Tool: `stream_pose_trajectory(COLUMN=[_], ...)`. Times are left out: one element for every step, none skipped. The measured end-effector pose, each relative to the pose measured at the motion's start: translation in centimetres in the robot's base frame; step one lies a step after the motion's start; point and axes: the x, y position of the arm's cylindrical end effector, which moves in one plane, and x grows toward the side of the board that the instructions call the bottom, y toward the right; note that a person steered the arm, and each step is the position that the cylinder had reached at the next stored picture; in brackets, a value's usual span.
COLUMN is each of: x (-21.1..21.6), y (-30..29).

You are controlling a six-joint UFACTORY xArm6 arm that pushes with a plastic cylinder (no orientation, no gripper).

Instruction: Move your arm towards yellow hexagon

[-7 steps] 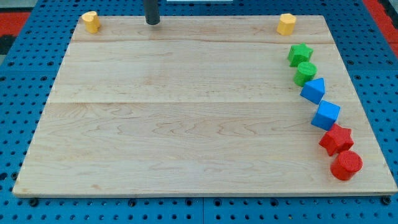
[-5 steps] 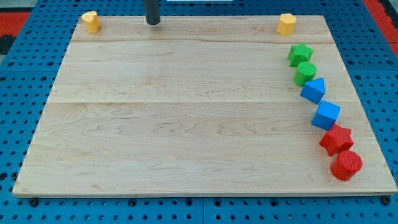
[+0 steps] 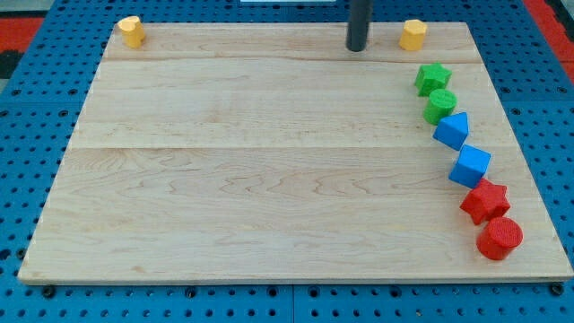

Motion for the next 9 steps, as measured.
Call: stream_pose_trajectory(x=[0.8, 1.2, 0.4, -3.0, -4.9, -4.2, -2.7, -1.7, -2.5], y=[5.2, 10.9, 14.6, 13.9, 12.4, 11.7, 14.3, 11.2, 7.8])
